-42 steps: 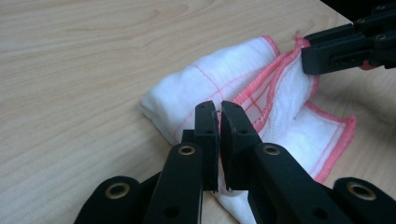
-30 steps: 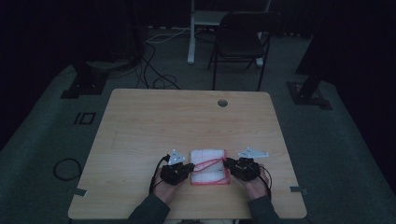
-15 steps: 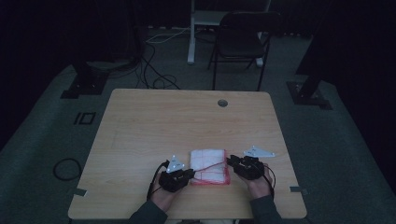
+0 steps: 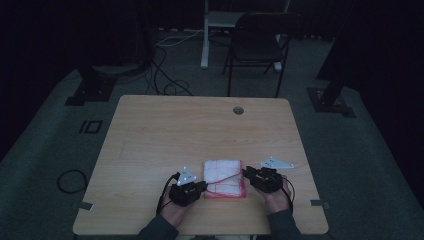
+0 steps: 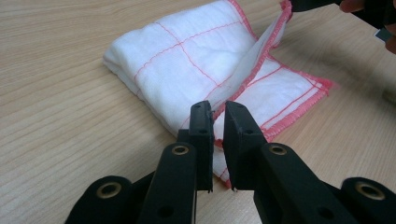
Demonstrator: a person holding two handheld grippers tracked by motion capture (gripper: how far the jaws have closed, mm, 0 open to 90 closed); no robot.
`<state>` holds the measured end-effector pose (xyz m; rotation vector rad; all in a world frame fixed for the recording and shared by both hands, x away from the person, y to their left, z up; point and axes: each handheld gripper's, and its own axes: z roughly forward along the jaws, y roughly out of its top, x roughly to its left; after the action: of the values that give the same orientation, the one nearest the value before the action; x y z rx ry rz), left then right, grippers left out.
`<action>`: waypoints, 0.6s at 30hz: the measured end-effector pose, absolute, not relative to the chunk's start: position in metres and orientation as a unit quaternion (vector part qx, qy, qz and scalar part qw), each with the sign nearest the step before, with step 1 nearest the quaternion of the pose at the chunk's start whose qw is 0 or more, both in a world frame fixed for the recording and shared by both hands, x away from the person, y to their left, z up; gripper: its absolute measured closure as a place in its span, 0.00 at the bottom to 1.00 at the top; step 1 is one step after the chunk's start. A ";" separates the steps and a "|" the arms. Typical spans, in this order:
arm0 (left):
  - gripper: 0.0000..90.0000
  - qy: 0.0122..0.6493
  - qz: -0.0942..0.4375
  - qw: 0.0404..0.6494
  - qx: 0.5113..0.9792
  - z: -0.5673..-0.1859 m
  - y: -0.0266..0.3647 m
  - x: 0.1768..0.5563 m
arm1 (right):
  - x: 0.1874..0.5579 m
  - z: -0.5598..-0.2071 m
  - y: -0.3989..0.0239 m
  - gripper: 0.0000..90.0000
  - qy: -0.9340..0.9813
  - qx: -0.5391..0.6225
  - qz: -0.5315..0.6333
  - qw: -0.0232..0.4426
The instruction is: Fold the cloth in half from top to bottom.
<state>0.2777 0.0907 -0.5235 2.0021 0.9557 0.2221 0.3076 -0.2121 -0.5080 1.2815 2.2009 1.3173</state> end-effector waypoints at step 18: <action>0.91 0.391 0.089 0.432 0.808 -0.530 0.098 0.272 | 0.305 -0.502 -0.224 0.77 0.742 0.453 0.470 0.154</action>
<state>0.2723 0.0976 -0.5296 2.0148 0.9741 0.2224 0.3054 -0.2240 -0.5025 1.2983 2.1281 1.3463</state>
